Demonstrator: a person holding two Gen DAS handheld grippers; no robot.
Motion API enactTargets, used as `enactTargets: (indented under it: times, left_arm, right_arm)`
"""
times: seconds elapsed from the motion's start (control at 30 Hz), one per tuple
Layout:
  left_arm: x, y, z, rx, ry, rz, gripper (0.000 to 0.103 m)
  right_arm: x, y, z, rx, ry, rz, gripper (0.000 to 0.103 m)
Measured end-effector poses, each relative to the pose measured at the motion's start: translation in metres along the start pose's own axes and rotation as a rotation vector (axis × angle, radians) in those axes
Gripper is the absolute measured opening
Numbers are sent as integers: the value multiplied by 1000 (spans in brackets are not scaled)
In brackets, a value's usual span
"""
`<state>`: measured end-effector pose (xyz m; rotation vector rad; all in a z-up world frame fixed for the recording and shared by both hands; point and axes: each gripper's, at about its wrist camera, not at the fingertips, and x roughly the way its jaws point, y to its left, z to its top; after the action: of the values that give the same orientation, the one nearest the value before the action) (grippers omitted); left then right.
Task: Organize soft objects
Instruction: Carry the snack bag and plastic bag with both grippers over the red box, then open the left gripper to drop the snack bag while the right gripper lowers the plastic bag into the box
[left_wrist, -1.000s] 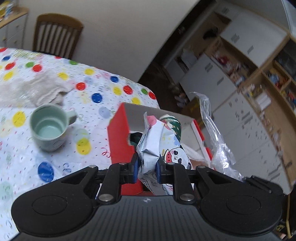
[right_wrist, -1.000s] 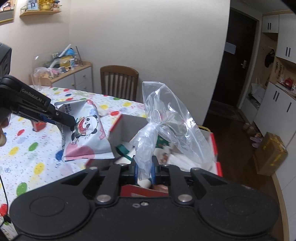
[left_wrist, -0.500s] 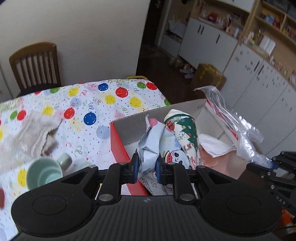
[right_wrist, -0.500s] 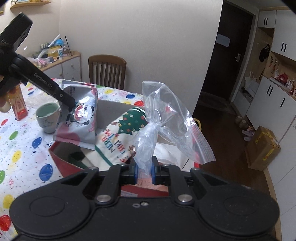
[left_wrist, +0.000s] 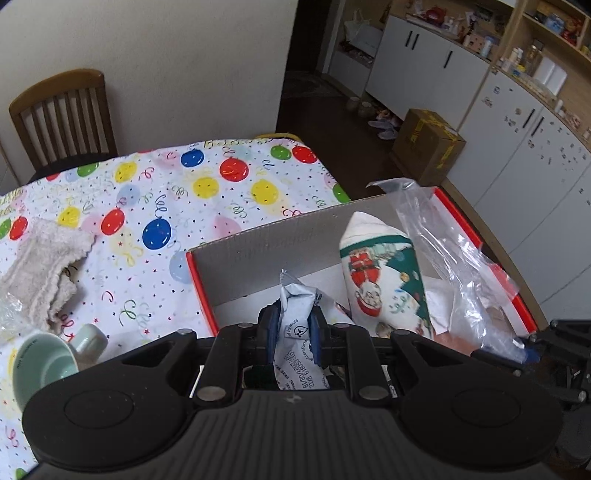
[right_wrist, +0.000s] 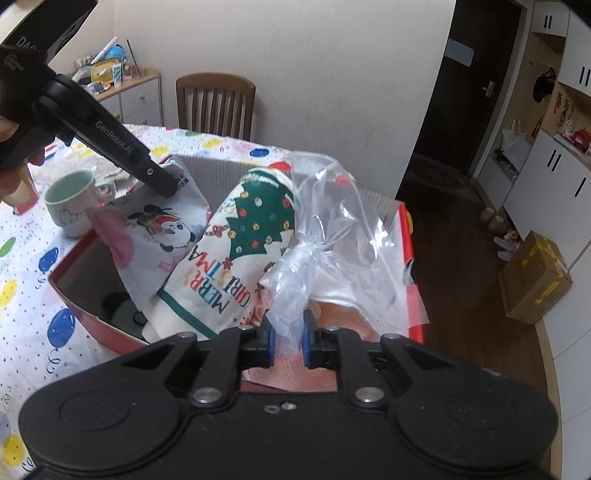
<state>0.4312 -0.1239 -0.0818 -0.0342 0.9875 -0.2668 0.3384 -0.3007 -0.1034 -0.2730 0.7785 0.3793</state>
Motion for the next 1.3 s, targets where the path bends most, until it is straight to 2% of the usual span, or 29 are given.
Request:
enactTargets:
  times: [0.17, 0.37, 0.43, 0.6, 0.7, 0.77, 0.8, 0.87, 0.97, 1.2, 1.3]
  left_arm:
    - [9, 1, 0, -16, 5, 9, 18]
    - [12, 6, -1, -48, 0, 14, 18]
    - [11, 6, -2, -47, -3, 17, 18]
    - [8, 4, -5, -43, -8, 40, 20]
    - [5, 4, -7, -50, -1, 54, 28]
    - [1, 4, -9, -53, -13, 57, 37]
    - [-1, 4, -9, -54, -21, 57, 43]
    - [-7, 4, -11, -54, -47, 31, 63]
    - [-16, -3, -13, -39, -75, 48, 67]
    - [-39, -10, -25, -48, -109, 21, 67]
    - [-52, -13, -32, -42, -124, 19, 71]
  right_arm:
    - [12, 0, 1, 7, 32, 9, 16]
    - [13, -1, -1, 14, 40, 14, 25]
    - [11, -2, -4, 16, 40, 17, 37]
    - [4, -8, -4, 14, 31, 28, 52]
    - [-1, -10, -5, 12, 22, 23, 61]
    - [-5, -13, -5, 21, 14, 23, 64]
    - [-6, -14, -6, 26, 11, 22, 64]
    - [-9, -16, -6, 37, 5, 25, 65]
    - [-16, -19, -6, 58, -8, 36, 68]
    - [-35, -20, -2, 105, -46, 84, 78]
    - [-45, -17, 1, 110, -67, 105, 82]
